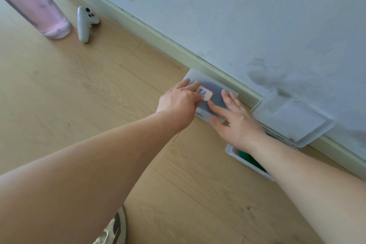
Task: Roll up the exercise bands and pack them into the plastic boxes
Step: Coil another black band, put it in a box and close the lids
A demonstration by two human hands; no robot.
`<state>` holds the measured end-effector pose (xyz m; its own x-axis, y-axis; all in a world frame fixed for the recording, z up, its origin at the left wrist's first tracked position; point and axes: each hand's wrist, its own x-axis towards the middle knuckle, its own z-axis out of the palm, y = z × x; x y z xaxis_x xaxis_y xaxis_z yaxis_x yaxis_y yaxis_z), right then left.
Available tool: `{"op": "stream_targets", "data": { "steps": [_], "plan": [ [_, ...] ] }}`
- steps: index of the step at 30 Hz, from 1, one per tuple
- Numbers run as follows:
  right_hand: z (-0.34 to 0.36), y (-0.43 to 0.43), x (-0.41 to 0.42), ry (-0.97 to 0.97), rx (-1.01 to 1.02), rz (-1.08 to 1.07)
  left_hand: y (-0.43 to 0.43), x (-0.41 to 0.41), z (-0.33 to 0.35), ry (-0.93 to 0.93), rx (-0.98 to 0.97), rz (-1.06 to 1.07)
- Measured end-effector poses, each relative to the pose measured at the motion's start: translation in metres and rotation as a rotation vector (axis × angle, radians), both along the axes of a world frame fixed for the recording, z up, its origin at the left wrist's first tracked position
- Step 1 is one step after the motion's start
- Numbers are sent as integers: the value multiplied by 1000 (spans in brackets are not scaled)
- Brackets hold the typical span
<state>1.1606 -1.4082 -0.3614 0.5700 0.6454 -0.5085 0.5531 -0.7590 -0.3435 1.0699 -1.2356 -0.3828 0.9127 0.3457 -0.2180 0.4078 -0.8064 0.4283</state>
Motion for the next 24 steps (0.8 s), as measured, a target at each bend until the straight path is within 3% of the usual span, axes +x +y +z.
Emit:
{"op": "stream_targets", "data": {
  "steps": [3,6,10,14,16,20,24],
  "plan": [
    [7,0,0,54,93,-75,1,10,1,33,24,-15],
    [24,-11,-1,-54,222,-215,-4,8,6,-51,15,-3],
    [58,-49,20,-341,112,-136,-32,21,38,22,-109,-95],
    [85,-84,45,-256,-131,-121,-58,48,85,151,-196,-126],
    [91,-93,57,-241,-145,-92,-67,59,98,214,-208,-114],
    [84,-95,65,-131,-54,-168,-77,70,103,253,-297,-16],
    [70,-96,69,-178,206,-319,-89,64,87,181,-282,-29]
  ]
}}
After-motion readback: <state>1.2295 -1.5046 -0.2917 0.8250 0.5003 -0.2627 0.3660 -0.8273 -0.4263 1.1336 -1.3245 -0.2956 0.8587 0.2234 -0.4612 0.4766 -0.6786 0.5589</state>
